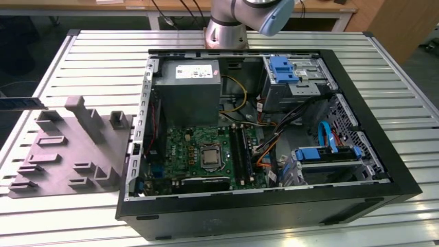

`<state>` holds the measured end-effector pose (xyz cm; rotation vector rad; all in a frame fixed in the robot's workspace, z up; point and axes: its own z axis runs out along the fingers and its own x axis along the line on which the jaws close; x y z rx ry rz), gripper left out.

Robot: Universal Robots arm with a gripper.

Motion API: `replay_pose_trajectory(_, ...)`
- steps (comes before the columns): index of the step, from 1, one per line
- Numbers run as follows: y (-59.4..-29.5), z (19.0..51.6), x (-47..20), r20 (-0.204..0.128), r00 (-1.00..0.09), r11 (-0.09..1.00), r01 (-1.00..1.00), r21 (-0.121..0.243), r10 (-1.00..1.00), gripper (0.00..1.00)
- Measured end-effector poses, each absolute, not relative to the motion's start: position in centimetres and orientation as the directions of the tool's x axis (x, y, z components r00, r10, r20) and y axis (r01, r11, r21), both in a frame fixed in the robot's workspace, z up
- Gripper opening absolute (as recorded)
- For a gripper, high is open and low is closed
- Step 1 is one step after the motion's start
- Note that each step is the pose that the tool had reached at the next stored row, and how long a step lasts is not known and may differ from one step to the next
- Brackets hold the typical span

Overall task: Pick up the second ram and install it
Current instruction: 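Pick up the second ram and move it above second insertion slot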

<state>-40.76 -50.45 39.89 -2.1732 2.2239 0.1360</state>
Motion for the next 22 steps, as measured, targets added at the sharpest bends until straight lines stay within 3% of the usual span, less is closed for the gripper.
replay_pose_trajectory(22, -50.5, 39.9, -36.6, -0.086, -0.025, 0.021, -0.999, 0.042, -0.996, 0.11)
